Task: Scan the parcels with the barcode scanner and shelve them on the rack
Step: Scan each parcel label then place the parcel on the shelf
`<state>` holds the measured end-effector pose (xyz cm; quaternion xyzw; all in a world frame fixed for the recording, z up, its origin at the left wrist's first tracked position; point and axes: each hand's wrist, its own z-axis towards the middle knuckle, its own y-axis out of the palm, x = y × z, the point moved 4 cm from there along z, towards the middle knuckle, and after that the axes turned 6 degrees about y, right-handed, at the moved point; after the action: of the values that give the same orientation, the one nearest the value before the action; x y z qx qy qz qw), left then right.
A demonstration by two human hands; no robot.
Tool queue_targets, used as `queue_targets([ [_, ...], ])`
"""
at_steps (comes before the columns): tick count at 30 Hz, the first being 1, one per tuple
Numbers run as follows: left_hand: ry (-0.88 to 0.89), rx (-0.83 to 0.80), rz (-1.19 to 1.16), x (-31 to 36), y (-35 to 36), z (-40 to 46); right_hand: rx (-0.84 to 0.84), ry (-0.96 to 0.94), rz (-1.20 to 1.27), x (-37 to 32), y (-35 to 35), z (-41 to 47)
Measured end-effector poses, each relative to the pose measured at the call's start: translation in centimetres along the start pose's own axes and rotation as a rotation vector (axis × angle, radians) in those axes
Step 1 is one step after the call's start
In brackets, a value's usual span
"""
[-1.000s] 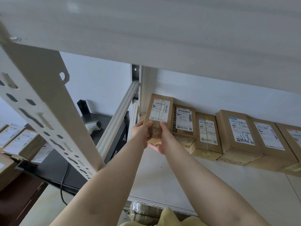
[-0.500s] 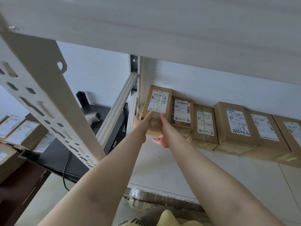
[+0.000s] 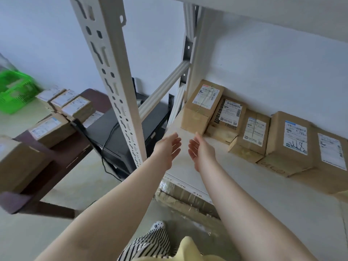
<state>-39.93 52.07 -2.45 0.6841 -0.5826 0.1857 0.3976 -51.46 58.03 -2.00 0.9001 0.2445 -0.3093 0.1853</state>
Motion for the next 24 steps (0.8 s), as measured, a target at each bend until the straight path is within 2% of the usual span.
queue_targets([
  [3, -0.043, 0.067, -0.052, -2.9, -4.1, -2.3, -0.069, 0.050, -0.017, 4.5, -0.7, -1.4],
  [6, -0.076, 0.208, -0.102, -4.6, -9.6, -4.6, -0.119, 0.111, -0.051, 9.5, -0.7, -2.4],
  [12, -0.015, 0.454, -0.213, -2.9, -20.6, -7.1, -0.259, 0.220, -0.223, 16.1, 3.8, -5.6],
  [19, 0.035, 0.487, -0.291, 0.5, -28.3, -6.3, -0.443, 0.233, -0.383, 19.6, 14.4, -8.4],
  [24, 0.048, 0.477, -0.309, 5.7, -35.5, -3.8, -0.457, 0.264, -0.417, 23.6, 23.7, -8.3],
])
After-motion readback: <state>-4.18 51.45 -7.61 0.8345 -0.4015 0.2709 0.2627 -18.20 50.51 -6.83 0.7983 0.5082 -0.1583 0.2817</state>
